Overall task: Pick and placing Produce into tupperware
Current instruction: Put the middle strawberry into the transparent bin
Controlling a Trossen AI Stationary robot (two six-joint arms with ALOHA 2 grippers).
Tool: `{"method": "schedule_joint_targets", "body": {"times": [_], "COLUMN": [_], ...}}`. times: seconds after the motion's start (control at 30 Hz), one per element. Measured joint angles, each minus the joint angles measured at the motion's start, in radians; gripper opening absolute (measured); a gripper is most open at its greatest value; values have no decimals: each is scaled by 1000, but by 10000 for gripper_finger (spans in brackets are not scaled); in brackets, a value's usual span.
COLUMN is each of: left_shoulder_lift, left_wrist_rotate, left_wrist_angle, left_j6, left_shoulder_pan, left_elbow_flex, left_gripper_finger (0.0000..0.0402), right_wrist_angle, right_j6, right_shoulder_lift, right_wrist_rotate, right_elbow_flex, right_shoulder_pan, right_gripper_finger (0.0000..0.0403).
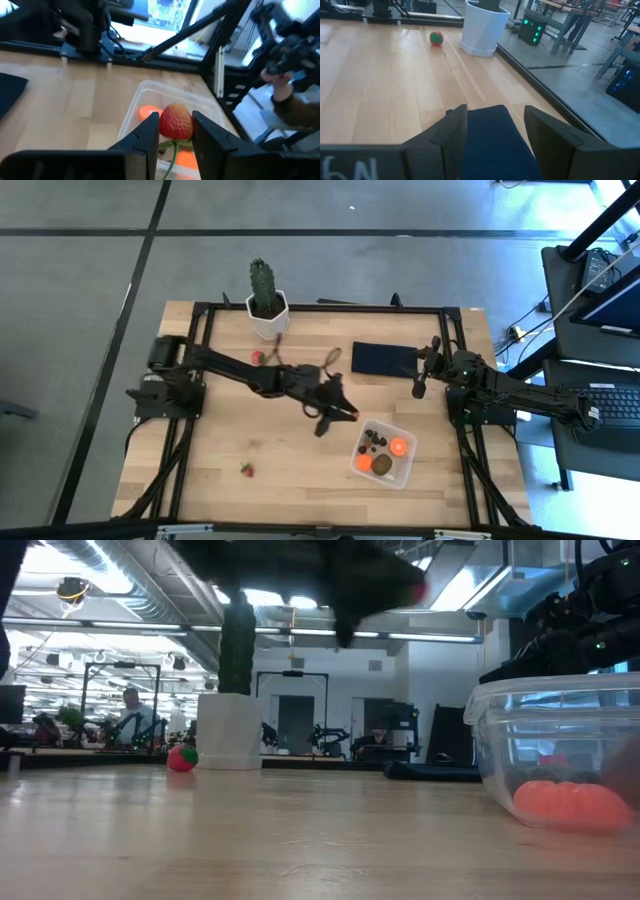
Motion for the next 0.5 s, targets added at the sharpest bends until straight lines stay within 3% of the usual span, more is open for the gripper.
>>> {"method": "schedule_joint_targets", "body": {"times": [0.2,0.5], "left_shoulder_lift": [209,427], "left_wrist_rotate": [8,4], "left_wrist_angle": [-7,-234], "left_j6": [77,116], "left_shoulder_pan": [-9,-23], "left_elbow_flex": [194,450], "left_gripper_finger": [88,100], "right_wrist_angle": [-1,-2], "right_j6": [0,3], "right_shoulder_lift": [0,0], "right_wrist_rotate": [0,0], "right_elbow_flex": [0,0], "right_shoulder_pan": [0,0], "right_gripper_finger": [198,198]}}
